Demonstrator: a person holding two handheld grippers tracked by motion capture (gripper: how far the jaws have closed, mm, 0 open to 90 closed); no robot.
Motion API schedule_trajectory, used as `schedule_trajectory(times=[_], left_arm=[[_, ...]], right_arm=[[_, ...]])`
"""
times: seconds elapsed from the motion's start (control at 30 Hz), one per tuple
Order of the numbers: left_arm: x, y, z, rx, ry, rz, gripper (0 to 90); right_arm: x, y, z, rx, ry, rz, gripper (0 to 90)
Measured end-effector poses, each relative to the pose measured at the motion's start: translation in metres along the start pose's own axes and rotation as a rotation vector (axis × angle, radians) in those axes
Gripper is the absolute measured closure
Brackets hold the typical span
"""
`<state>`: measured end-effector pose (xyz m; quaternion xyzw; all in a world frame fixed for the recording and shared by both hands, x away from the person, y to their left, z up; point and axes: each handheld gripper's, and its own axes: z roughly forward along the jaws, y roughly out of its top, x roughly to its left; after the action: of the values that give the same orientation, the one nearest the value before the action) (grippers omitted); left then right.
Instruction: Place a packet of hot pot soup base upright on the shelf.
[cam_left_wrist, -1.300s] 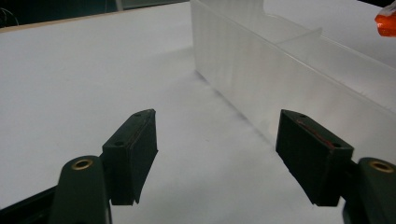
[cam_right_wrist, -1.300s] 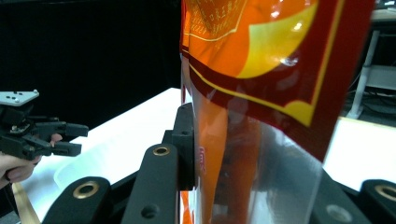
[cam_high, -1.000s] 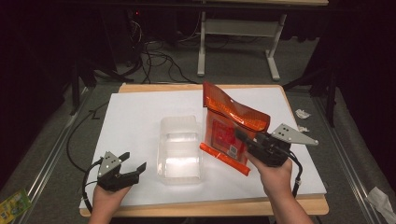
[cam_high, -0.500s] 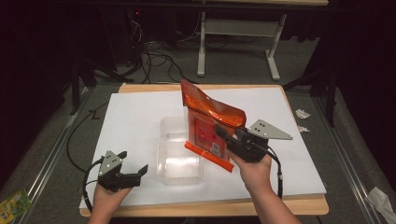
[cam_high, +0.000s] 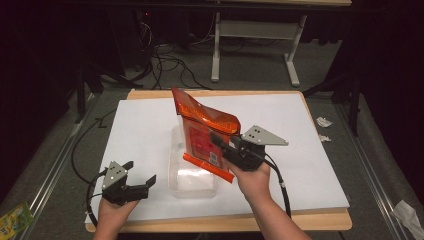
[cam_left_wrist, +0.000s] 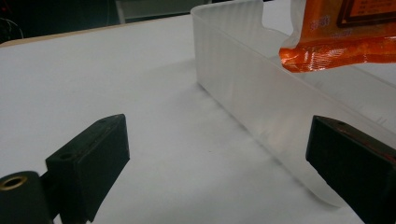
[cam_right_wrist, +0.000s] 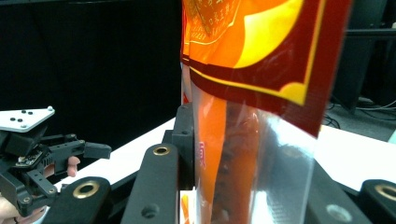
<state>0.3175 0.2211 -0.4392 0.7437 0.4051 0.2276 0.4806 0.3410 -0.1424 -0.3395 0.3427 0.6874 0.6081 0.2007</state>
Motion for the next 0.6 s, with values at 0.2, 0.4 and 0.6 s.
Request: schedule_trajectory(times=[0.2, 0.4, 0.6], left_arm=[[0.000, 0.000, 0.000, -0.009, -0.010, -0.002, 7.3], [0.001, 0.001, -0.001, -0.011, -0.012, 0.001, 7.6], [0.001, 0.001, -0.001, -0.013, -0.013, -0.003, 7.6]], right_arm=[[0.005, -0.004, 0.013, 0.003, -0.009, 0.010, 72.2], [0.008, -0.010, 0.026, 0.006, -0.026, 0.025, 72.1], [0.010, -0.019, 0.036, 0.026, -0.042, 0.030, 72.1]])
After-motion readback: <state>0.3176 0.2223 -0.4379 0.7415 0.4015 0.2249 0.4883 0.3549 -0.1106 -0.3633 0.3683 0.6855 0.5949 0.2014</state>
